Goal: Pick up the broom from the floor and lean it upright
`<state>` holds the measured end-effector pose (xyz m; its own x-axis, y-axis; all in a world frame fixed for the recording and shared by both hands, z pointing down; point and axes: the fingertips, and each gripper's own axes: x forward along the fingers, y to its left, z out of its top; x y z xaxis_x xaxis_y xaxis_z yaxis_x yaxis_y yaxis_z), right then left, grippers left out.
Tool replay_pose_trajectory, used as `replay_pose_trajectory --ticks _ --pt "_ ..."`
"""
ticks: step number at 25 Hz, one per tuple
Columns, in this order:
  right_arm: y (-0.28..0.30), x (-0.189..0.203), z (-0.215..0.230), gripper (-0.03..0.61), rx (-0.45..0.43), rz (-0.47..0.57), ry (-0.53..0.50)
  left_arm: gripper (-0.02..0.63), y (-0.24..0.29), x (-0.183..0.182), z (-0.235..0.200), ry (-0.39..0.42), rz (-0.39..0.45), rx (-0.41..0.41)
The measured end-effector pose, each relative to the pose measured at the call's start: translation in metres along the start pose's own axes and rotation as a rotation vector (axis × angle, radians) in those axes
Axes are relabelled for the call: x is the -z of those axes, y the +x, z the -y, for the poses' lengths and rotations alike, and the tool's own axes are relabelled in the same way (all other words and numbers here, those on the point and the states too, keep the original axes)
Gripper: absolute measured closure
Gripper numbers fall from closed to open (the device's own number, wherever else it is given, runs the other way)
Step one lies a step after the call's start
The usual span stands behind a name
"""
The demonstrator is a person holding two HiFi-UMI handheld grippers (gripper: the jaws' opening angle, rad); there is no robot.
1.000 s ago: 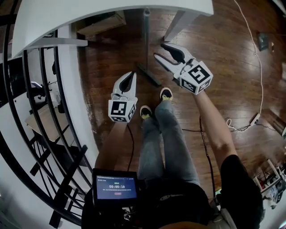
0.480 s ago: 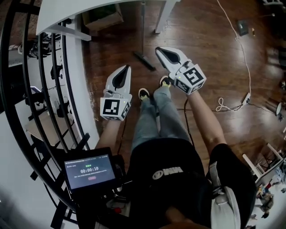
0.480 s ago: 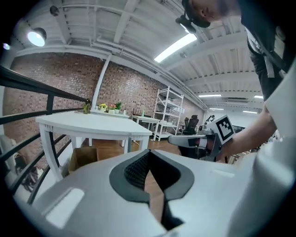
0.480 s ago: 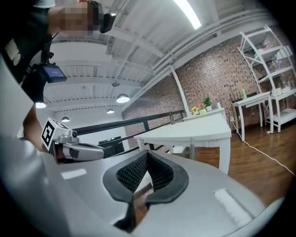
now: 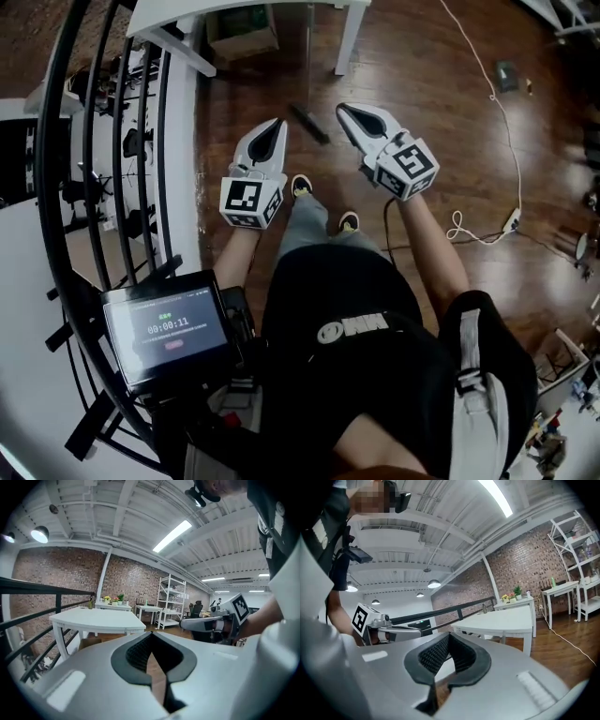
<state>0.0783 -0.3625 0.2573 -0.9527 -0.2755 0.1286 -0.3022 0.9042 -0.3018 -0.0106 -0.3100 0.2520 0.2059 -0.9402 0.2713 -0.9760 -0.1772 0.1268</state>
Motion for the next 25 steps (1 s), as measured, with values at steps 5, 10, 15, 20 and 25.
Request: replay_pose_trajectory --ticks 5,10,15,20,25 --pt "-0.055 -0.020 -0.039 0.575 -0.024 0.032 0.012 0.601 -0.035 -0.022 0.062 0.024 0.016 -0.039" --pt "-0.089 -0.013 -0.073 0.575 -0.023 0.013 0.034 0.601 -0.061 -0.023 0.112 0.053 -0.007 -0.063" --pt "-0.107 -0.024 -0.073 0.575 0.029 -0.048 0.004 0.601 -0.053 -0.047 0.135 0.092 0.016 -0.043" --pt "-0.113 -0.036 -0.136 0.575 0.088 -0.005 -0.037 0.601 -0.106 -0.065 0.136 0.115 0.044 -0.013" --pt "-0.107 -0.017 -0.277 0.575 0.101 0.035 -0.097 0.601 -0.238 -0.049 0.123 0.117 0.073 0.004"
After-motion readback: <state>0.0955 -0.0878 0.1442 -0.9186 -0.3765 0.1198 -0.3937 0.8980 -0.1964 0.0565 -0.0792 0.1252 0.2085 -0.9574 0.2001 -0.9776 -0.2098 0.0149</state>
